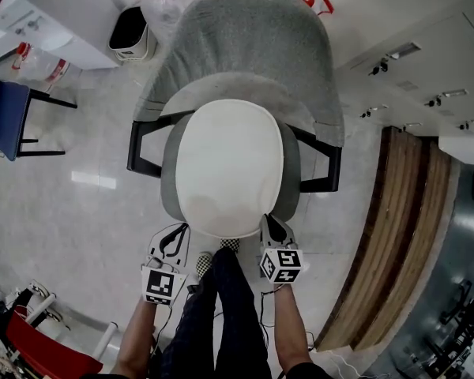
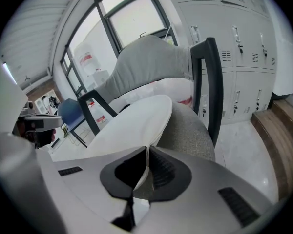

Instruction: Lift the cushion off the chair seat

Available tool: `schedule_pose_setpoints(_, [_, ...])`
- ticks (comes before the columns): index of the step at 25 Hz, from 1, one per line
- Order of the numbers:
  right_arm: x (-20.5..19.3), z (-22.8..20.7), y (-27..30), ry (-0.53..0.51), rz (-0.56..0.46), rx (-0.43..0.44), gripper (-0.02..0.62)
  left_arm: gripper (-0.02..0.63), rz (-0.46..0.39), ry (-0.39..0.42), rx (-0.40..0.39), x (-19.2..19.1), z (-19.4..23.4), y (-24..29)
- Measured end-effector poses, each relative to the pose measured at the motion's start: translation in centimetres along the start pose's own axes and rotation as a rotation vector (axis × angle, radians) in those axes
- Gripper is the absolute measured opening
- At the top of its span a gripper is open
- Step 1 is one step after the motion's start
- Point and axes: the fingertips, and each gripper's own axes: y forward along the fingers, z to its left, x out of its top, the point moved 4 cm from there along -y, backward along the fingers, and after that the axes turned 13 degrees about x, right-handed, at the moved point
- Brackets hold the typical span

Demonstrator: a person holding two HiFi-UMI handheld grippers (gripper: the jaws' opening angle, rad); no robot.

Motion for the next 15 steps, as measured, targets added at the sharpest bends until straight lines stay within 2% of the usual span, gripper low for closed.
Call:
schedule_pose_setpoints(5, [2.0, 1.7, -1.7, -0.026, -0.036, 0.019, 0.037, 0.018, -0.045, 0.001, 0.011, 1.4, 0.0, -1.4])
schedule_pose_setpoints(15, [7.2, 5.9, -6.3, -0.098, -0.078, 0.046, 0.037, 0.018, -0.105, 0.030, 0.009, 7.3, -0.8, -6.1])
